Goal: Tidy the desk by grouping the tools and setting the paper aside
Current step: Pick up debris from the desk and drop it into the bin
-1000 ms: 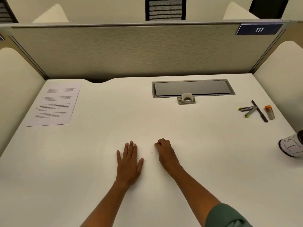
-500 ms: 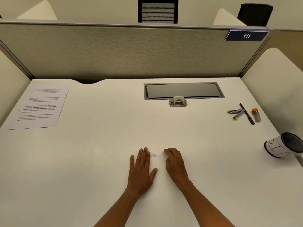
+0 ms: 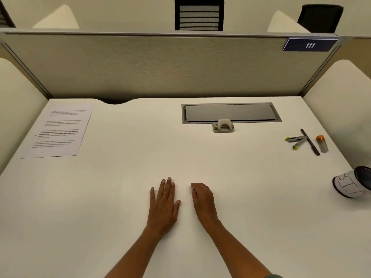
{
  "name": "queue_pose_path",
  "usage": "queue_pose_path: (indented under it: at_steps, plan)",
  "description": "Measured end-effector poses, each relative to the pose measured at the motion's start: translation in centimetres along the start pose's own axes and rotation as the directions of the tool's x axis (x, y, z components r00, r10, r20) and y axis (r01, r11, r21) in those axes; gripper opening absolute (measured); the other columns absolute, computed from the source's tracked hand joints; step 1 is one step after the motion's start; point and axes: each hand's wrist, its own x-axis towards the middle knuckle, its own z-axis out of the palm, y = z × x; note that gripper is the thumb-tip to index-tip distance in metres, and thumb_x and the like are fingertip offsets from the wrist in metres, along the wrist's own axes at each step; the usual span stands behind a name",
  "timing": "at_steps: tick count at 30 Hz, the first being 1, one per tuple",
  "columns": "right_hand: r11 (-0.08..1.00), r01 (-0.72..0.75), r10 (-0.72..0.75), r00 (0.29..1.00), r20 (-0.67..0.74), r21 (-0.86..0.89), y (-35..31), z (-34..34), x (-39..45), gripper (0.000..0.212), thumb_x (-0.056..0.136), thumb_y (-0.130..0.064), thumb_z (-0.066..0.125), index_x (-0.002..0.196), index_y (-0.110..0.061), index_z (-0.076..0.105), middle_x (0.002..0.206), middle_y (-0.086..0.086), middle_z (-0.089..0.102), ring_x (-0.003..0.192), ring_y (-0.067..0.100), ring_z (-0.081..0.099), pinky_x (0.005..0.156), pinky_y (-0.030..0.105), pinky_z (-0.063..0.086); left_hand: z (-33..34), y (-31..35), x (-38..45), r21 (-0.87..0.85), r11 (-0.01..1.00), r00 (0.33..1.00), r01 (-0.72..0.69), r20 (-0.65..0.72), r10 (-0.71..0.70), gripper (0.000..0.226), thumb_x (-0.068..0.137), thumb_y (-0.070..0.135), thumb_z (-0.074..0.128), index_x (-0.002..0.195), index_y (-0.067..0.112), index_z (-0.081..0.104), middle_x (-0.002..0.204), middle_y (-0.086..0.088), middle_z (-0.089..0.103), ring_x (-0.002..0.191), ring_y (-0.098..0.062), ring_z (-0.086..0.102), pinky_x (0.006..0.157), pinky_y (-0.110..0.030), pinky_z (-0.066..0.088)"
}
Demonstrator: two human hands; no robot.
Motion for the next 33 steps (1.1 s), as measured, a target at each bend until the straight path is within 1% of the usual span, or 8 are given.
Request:
queue_pose_path:
  at_steps: [2, 6, 12, 14, 17, 19, 27, 33]
  plan:
    - [1.000, 0.025, -0.024, 0.999, -0.027, 0.007, -0.4, 0.0, 0.3, 0.028, 0.091, 0.001, 0.054, 0.115, -0.005, 0.066, 0.112, 0.007, 0.067, 0.105, 0.021, 0.061, 0.093, 0.026, 0.048, -0.3, -1.0, -0.5, 0.013, 1.000, 1.000, 0.014, -0.001, -0.014, 0.065, 0.099, 0.044, 0.028, 0.155, 0.012, 0.015, 0.164, -0.004, 0.008, 0.151, -0.021, 0.005, 0.118, -0.051, 0.006]
    - [0.996, 0.065, -0.064, 0.998, 0.009, -0.066, -0.6, -1.2, 0.4, 0.037, 0.090, 0.004, 0.050, 0.123, -0.005, 0.061, 0.119, 0.005, 0.060, 0.113, 0.018, 0.052, 0.095, 0.013, 0.034, -0.4, -1.6, -0.8, 0.002, 1.000, 1.000, 0.020, -0.002, -0.020, 0.070, 0.097, 0.049, 0.033, 0.154, 0.012, 0.016, 0.164, -0.006, 0.010, 0.151, -0.022, 0.006, 0.118, -0.052, 0.007]
    - [0.959, 0.177, -0.114, 0.957, 0.268, -0.222, 0.9, -1.0, 0.5, 0.047, 0.093, -0.009, 0.045, 0.140, -0.013, 0.046, 0.143, 0.005, 0.046, 0.132, 0.017, 0.041, 0.110, 0.025, 0.035, 0.3, 0.8, -0.6, -0.020, 0.999, 0.999, -0.029, 0.015, 0.030, 0.073, 0.097, 0.056, 0.030, 0.154, 0.011, 0.020, 0.163, -0.006, 0.011, 0.151, -0.022, 0.008, 0.117, -0.054, 0.012]
    - [0.970, 0.138, -0.064, 0.940, 0.336, -0.202, 0.5, -0.9, 0.5, 0.046, 0.095, -0.021, 0.042, 0.141, -0.020, 0.044, 0.145, -0.003, 0.042, 0.131, 0.010, 0.039, 0.108, 0.021, 0.031, 0.3, 1.4, -0.4, -0.021, 0.999, 0.999, -0.038, 0.014, 0.038, 0.073, 0.097, 0.058, 0.028, 0.154, 0.012, 0.021, 0.163, -0.006, 0.012, 0.151, -0.022, 0.008, 0.117, -0.055, 0.013]
    - [0.957, 0.179, -0.102, 0.944, 0.314, -0.228, 0.0, -1.0, 0.2, 0.037, 0.096, -0.046, 0.039, 0.129, -0.035, 0.049, 0.132, -0.019, 0.049, 0.112, -0.005, 0.046, 0.095, 0.015, 0.034, 0.4, 1.6, -0.2, -0.019, 0.999, 0.999, -0.035, 0.015, 0.035, 0.073, 0.097, 0.059, 0.028, 0.154, 0.013, 0.020, 0.164, -0.006, 0.010, 0.151, -0.022, 0.007, 0.118, -0.056, 0.013]
    - [0.908, 0.274, -0.171, 0.934, 0.315, -0.317, -0.2, -1.4, 0.0, 0.031, 0.095, -0.049, 0.039, 0.120, -0.038, 0.053, 0.124, -0.021, 0.052, 0.105, -0.004, 0.051, 0.090, 0.020, 0.040, 0.3, 1.6, -0.2, -0.018, 1.000, 0.999, -0.023, 0.022, 0.024, 0.074, 0.097, 0.059, 0.029, 0.154, 0.014, 0.019, 0.164, -0.004, 0.008, 0.151, -0.021, 0.005, 0.118, -0.056, 0.013]
    - [0.897, 0.291, -0.193, 0.935, 0.296, -0.334, -1.2, -1.4, -0.4, 0.020, 0.097, -0.033, 0.041, 0.107, -0.025, 0.055, 0.109, -0.005, 0.054, 0.094, 0.013, 0.057, 0.084, 0.031, 0.048, 0.0, 1.5, -0.2, -0.035, 0.999, 0.998, -0.016, 0.053, 0.018, 0.074, 0.097, 0.060, 0.027, 0.154, 0.014, 0.020, 0.164, -0.004, 0.008, 0.151, -0.021, 0.004, 0.118, -0.055, 0.012]
    - [0.942, 0.101, -0.014, 0.965, 0.263, -0.320, -0.9, -0.4, -0.1, 0.013, 0.095, -0.022, 0.040, 0.093, -0.025, 0.053, 0.097, -0.003, 0.054, 0.085, 0.011, 0.055, 0.078, 0.030, 0.049, 0.0, 1.5, -0.1, -0.044, 0.999, 0.997, -0.012, 0.073, 0.015, 0.075, 0.096, 0.062, 0.024, 0.154, 0.013, 0.022, 0.164, -0.004, 0.009, 0.151, -0.021, 0.005, 0.118, -0.055, 0.012]
